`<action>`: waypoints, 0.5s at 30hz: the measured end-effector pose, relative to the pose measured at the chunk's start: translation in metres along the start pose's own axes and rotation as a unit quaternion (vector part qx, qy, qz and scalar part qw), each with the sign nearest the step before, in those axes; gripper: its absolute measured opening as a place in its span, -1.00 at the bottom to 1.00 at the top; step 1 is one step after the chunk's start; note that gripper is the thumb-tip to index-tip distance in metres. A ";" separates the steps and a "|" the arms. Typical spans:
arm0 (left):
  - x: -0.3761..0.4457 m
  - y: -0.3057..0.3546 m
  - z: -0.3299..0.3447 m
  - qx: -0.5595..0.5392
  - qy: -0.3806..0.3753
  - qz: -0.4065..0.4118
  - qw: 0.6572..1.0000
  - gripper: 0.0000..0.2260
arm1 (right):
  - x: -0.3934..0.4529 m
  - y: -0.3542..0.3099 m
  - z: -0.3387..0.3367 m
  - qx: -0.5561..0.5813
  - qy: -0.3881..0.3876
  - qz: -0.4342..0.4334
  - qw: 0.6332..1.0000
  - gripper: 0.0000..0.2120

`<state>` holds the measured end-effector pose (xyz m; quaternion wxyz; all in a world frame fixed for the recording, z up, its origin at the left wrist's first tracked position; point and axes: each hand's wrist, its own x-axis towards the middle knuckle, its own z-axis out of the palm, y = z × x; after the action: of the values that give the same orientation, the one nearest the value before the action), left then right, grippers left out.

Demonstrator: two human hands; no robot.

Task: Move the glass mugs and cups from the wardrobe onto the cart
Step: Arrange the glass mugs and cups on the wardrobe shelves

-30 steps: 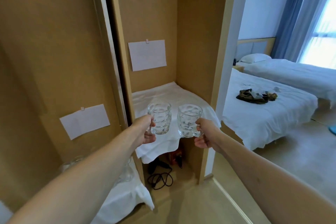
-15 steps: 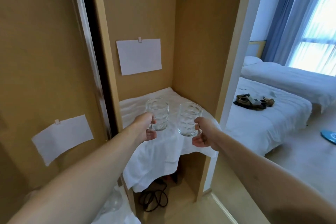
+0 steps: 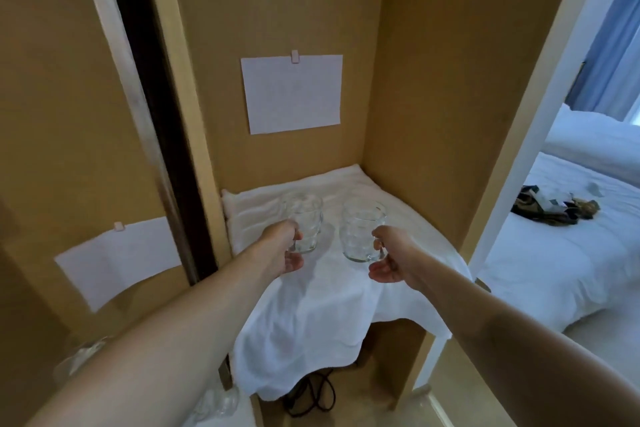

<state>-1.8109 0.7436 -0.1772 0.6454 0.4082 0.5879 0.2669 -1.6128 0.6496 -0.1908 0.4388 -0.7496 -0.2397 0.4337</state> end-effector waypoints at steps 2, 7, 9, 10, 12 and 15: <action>0.018 0.005 0.006 -0.013 0.016 -0.001 1.000 -0.82 | 0.027 -0.007 0.001 -0.005 -0.014 0.007 1.000 -0.71; 0.059 0.015 0.020 -0.050 0.066 -0.014 0.996 -0.80 | 0.093 -0.028 0.004 -0.018 -0.084 0.024 0.996 -0.73; 0.075 0.018 0.025 -0.069 0.089 -0.020 0.993 -0.76 | 0.116 -0.037 0.008 -0.004 -0.111 0.034 0.993 -0.74; 0.083 0.019 0.028 -0.078 0.103 -0.024 0.991 -0.75 | 0.127 -0.040 0.009 0.004 -0.124 0.040 0.991 -0.75; 0.095 0.020 0.033 -0.098 0.128 -0.026 0.987 -0.74 | 0.150 -0.045 0.012 -0.001 -0.150 0.043 0.988 -0.75; 0.105 0.018 0.036 -0.133 0.150 -0.030 0.979 -0.75 | 0.176 -0.048 0.021 -0.021 -0.180 0.046 0.982 -0.74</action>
<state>-1.7561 0.8315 -0.2200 0.6060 0.2559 0.6492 0.3819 -1.5398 0.8134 -0.2316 0.3523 -0.6783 -0.2890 0.5764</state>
